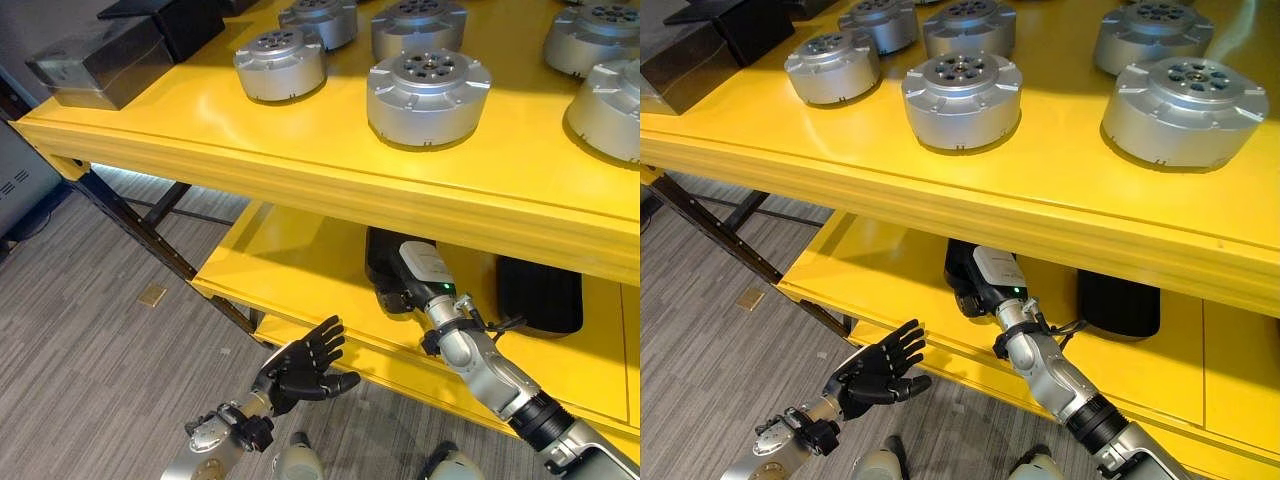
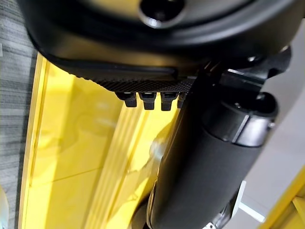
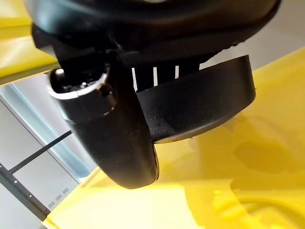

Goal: Move parts from the plastic box to the shelf.

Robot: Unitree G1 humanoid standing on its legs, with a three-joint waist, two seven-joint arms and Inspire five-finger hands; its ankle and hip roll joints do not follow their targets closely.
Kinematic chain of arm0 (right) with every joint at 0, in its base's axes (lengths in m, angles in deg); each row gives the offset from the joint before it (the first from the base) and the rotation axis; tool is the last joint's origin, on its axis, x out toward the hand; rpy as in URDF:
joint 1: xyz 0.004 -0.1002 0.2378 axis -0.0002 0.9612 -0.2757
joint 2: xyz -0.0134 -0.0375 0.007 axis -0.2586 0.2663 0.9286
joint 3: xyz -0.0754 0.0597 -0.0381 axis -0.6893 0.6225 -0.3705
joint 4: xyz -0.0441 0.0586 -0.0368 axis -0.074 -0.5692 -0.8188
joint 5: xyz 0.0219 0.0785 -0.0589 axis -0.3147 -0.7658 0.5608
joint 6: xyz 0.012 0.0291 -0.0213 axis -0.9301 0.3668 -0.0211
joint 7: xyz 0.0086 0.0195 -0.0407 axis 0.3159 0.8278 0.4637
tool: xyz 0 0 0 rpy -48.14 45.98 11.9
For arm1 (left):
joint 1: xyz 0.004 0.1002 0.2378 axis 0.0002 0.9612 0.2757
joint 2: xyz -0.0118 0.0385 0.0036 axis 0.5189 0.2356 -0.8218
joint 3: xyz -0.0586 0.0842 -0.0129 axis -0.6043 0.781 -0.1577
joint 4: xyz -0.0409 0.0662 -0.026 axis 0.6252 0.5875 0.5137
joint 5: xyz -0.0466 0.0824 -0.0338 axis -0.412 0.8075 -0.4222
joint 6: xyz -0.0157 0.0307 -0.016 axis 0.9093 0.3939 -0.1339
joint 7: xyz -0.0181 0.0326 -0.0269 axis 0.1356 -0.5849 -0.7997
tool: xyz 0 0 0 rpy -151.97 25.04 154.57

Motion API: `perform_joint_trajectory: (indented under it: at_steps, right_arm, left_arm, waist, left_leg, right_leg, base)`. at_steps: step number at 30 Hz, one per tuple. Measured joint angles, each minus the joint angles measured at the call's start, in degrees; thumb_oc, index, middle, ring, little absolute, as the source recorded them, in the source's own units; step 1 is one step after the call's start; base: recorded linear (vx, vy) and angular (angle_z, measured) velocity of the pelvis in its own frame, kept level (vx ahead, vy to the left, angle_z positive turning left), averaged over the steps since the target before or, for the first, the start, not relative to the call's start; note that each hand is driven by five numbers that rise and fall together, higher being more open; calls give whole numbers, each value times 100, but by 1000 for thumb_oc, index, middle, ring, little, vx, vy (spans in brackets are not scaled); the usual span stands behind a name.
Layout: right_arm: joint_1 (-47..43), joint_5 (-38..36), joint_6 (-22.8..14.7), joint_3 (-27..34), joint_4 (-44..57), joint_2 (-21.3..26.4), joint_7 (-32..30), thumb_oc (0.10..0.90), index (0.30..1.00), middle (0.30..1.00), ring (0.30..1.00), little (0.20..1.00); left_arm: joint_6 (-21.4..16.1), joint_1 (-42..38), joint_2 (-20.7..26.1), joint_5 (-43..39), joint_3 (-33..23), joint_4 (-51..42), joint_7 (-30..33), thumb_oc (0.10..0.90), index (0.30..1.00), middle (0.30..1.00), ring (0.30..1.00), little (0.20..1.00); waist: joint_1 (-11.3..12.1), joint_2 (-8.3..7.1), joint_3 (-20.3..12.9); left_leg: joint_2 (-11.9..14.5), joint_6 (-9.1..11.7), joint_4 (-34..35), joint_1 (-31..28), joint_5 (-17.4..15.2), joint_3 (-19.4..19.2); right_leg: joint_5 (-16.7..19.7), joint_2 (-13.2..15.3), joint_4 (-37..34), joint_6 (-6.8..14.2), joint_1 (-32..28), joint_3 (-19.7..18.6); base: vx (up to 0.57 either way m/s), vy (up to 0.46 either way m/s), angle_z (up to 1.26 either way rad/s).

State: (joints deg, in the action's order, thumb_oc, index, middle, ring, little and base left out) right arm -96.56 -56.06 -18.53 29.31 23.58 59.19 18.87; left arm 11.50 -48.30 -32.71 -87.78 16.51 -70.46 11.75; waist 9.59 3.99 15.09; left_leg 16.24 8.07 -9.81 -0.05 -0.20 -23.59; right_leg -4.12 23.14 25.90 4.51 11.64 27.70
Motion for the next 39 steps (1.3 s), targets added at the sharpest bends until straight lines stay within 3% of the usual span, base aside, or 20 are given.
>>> perform_joint_trajectory:
  at_steps: [19,22,26,32,39]
  right_arm:
    - [-7,-682,-121,164,5,-124,26,400,300,300,300,300]
    - [48,-723,-376,324,5,7,12,400,300,300,300,300]
    - [41,-799,-416,490,4,76,-21,400,300,300,300,300]
    - [40,-799,-415,577,0,56,-27,400,300,300,300,300]
    - [39,-800,-413,548,-25,57,-7,400,300,300,300,300]
  left_arm:
    - [327,-90,-14,65,-74,-116,273,900,1000,1000,1000,1000]
    - [449,-118,-33,23,-131,-129,134,900,1000,1000,1000,1000]
    - [563,-160,-33,14,-132,-128,125,900,1000,1000,1000,1000]
    - [594,-315,-34,14,-137,-129,111,900,1000,1000,1000,1000]
    - [669,-318,-31,14,-129,-124,124,900,1000,1000,1000,1000]
  waist:
    - [-3,-105,64]
    - [18,-69,39]
    - [-8,-60,34]
    - [9,-23,11]
    - [6,-4,2]
  left_leg:
    - [69,-32,2,-218,-22,-122]
    - [-4,-64,246,-190,0,133]
    - [-36,-67,318,-198,36,174]
    - [-41,-25,317,-237,68,378]
    - [-36,-133,258,-278,-1,364]
  right_leg:
    - [87,-166,-185,-12,-181,-63]
    - [265,-353,-530,-13,-212,-66]
    - [429,-438,-773,0,-271,-77]
    - [432,-469,-806,13,-330,-89]
    - [377,-451,-652,-13,-273,-167]
  base:
    - [21,-11,-3]
    - [7,-7,-7]
    - [19,-14,-8]
    - [50,-24,-2]
    - [12,-89,-5]
